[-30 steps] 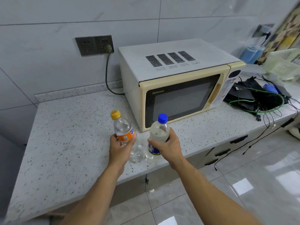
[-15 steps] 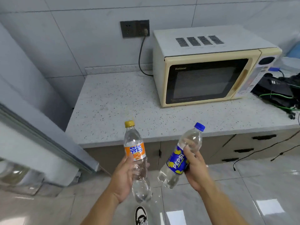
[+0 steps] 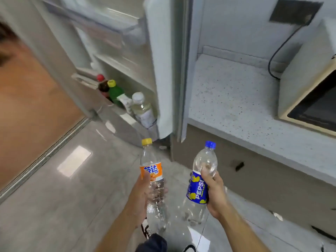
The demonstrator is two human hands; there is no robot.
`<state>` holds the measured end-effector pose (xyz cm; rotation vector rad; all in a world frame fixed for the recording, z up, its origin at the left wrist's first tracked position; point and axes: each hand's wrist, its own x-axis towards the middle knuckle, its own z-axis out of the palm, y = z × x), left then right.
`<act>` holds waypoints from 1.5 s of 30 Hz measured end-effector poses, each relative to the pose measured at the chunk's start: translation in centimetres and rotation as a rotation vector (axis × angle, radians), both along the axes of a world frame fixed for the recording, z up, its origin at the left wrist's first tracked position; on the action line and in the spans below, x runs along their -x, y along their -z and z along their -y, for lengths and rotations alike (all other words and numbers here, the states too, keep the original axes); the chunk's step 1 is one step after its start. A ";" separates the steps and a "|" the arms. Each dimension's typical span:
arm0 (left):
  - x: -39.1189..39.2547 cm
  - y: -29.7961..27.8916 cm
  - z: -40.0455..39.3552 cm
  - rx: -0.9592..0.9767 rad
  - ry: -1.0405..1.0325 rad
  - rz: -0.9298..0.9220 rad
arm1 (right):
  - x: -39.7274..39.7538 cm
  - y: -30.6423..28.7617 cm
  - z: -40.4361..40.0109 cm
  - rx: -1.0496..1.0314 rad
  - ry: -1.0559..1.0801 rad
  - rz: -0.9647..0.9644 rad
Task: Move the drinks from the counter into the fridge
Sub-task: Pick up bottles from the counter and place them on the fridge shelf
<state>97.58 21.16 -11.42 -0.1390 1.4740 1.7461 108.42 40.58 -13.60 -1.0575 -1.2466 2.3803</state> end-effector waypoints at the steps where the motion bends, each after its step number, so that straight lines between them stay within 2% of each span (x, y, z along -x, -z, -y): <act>1: 0.5 -0.2 1.5 -0.010 -0.048 0.002 | 1.3 0.0 1.3 -0.014 -0.058 0.004; 8: 4.4 -0.7 12.1 -0.001 -0.372 -0.023 | 10.8 -0.2 10.9 -0.059 -0.375 0.007; 13: 9.1 -0.9 19.6 -0.012 -0.455 -0.058 | 17.7 -0.7 17.8 -0.062 -0.501 -0.013; 20: 16.6 -1.6 27.2 -0.049 -0.494 -0.098 | 26.7 -2.0 25.9 -0.128 -0.564 -0.051; 30: 27.4 -1.3 32.1 -0.002 -0.509 -0.160 | 38.4 -1.6 31.3 -0.156 -0.618 -0.067; 37: 40.5 -1.5 33.2 0.041 -0.520 -0.172 | 50.3 -0.1 32.6 -0.171 -0.605 -0.049; 45: 54.4 -2.6 31.8 0.082 -0.407 -0.170 | 62.7 -1.6 30.6 -0.181 -0.534 -0.037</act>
